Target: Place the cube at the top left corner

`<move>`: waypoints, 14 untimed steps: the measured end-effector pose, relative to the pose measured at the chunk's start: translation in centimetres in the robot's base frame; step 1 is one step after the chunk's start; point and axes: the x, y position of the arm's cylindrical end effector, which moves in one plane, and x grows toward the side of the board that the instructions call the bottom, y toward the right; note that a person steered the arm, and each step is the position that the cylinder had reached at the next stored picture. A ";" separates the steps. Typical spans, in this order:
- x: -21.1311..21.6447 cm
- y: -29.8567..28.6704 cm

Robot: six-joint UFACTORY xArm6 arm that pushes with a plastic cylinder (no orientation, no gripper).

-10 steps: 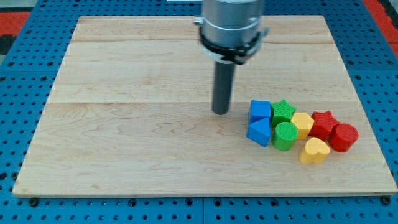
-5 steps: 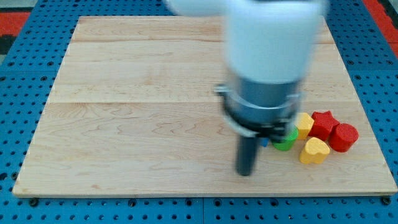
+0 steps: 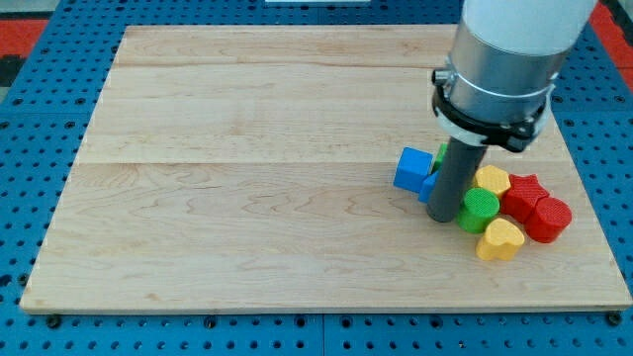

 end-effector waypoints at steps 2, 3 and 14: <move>-6.0 -0.3; -7.8 -4.2; -28.1 -32.3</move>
